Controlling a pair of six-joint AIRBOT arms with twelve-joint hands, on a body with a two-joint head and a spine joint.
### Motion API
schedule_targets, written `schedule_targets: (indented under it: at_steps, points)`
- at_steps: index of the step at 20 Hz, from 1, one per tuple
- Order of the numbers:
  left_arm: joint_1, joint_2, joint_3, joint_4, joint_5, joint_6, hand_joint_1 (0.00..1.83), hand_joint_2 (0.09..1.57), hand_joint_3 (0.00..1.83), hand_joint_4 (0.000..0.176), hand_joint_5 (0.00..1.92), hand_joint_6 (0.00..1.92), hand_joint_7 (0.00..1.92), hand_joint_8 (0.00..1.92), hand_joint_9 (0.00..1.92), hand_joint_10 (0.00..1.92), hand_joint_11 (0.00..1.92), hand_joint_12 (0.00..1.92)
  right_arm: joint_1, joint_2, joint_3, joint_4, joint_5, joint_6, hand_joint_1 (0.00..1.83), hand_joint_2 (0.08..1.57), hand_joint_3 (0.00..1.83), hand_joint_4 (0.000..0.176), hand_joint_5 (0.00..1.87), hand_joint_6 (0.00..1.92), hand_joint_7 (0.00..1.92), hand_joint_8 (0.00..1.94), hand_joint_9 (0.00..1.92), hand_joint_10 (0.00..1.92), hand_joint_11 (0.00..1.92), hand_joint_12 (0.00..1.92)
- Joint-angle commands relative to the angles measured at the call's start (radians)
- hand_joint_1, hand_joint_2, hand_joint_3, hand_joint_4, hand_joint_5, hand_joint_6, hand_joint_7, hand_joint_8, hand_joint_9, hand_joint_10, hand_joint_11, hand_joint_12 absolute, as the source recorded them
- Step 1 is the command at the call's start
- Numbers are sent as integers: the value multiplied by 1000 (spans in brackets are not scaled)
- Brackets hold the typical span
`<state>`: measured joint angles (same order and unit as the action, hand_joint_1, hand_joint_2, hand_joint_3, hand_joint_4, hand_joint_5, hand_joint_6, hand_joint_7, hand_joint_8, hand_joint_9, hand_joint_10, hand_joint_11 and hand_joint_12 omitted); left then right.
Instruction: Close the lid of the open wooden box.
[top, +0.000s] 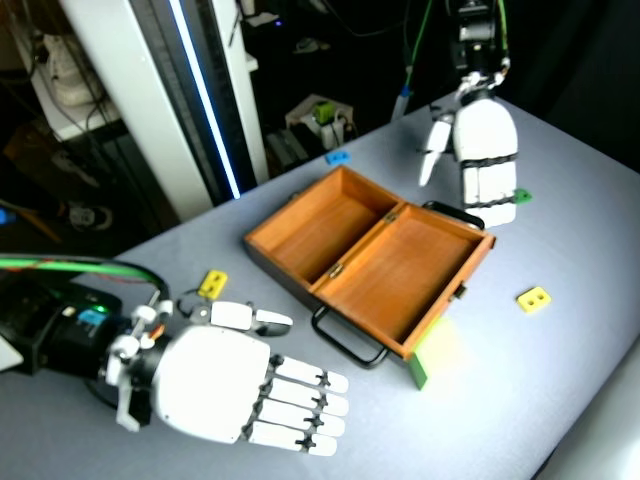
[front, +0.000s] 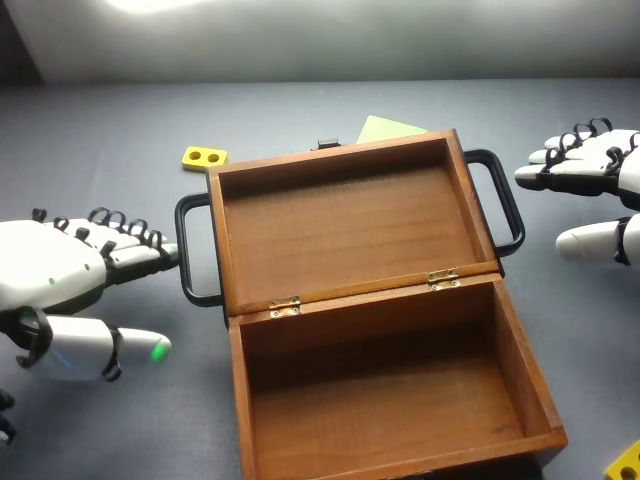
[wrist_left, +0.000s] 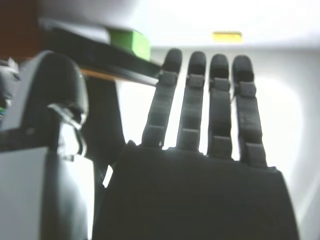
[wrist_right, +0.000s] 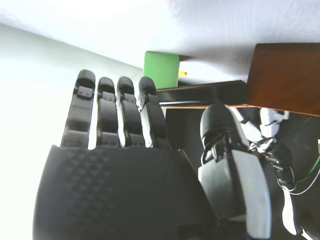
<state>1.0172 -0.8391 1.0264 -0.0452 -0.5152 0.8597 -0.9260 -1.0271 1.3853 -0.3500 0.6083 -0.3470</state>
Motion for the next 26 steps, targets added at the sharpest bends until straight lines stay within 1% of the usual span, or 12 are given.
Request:
schedule_targets:
  at_steps: [1, 3, 5, 6, 7, 10, 15, 17, 20, 21, 25, 26]
  points:
    - [-2, -1, 4, -11, -105, -3, 0, 1256, 0, 0, 61, 0, 56, 0, 63, 0, 124, 39, 7, -3, 0, 27, 95, 5, 0, 1370, 8, 0, 151, 3, 51, 3, 0, 0, 37, 7]
    - [-1, -10, 3, -4, -93, -3, 0, 1273, 4, 0, 64, 2, 54, 0, 61, 0, 270, 100, 7, -4, -1, 15, 95, 12, 0, 1367, 6, 0, 145, 0, 46, 0, 0, 0, 8, 0]
    - [-2, -18, 4, 1, -90, -3, 0, 1271, 3, 0, 82, 8, 79, 10, 76, 8, 235, 82, 7, -5, -1, -5, 95, 28, 0, 1358, 1, 0, 146, 1, 46, 0, 0, 0, 14, 5]
    - [-4, -22, 4, 5, -91, -3, 0, 1267, 0, 0, 81, 6, 72, 5, 69, 4, 146, 42, 7, -6, -2, -13, 95, 33, 0, 1325, 0, 0, 130, 0, 25, 0, 0, 0, 19, 7]
    - [-9, -26, 5, 9, -93, -3, 0, 1264, 0, 0, 83, 6, 70, 4, 68, 3, 112, 27, 7, -8, -4, -23, 95, 39, 0, 1312, 0, 0, 137, 4, 23, 1, 0, 0, 28, 10]
    - [-22, -42, 13, 9, -103, -4, 0, 1240, 0, 0, 67, 0, 57, 0, 57, 0, 109, 24, 7, -16, -5, -44, 89, 49, 0, 1323, 0, 0, 135, 2, 22, 0, 0, 0, 0, 0]
    - [-35, -54, 15, 9, -124, -8, 0, 1278, 8, 0, 105, 14, 87, 12, 85, 11, 125, 29, 7, -29, -3, -89, 79, 67, 0, 1341, 3, 0, 126, 3, 14, 2, 0, 0, 0, 0]
    - [-35, -53, 11, 11, -146, -19, 0, 1286, 10, 0, 97, 6, 89, 8, 82, 6, 125, 28, 7, -34, -4, -102, 81, 77, 0, 1295, 0, 0, 106, 0, 0, 0, 0, 0, 0, 0]
    - [-35, -52, 2, 24, -173, -36, 0, 1276, 3, 0, 87, 0, 73, 0, 52, 0, 111, 21, 7, -34, -12, -102, 106, 85, 0, 1281, 0, 0, 111, 2, 3, 1, 0, 0, 0, 0]
    - [-34, -52, 0, 26, -177, -40, 0, 1267, 0, 0, 78, 0, 59, 0, 50, 0, 147, 37, 7, -33, -15, -102, 113, 86, 0, 1287, 0, 0, 93, 0, 0, 0, 0, 0, 0, 0]
    - [-33, -53, -8, 35, -212, -61, 0, 1270, 1, 0, 73, 10, 41, 7, 23, 3, 81, 8, 7, -23, -44, -56, 185, 87, 0, 1319, 3, 0, 125, 11, 52, 16, 0, 0, 20, 8]
    - [-33, -53, -12, 35, -224, -65, 0, 1271, 1, 0, 46, 1, 19, 1, 4, 0, 57, 1, 7, -18, -52, -46, 203, 87, 0, 1309, 0, 6, 120, 8, 47, 12, 0, 0, 17, 7]
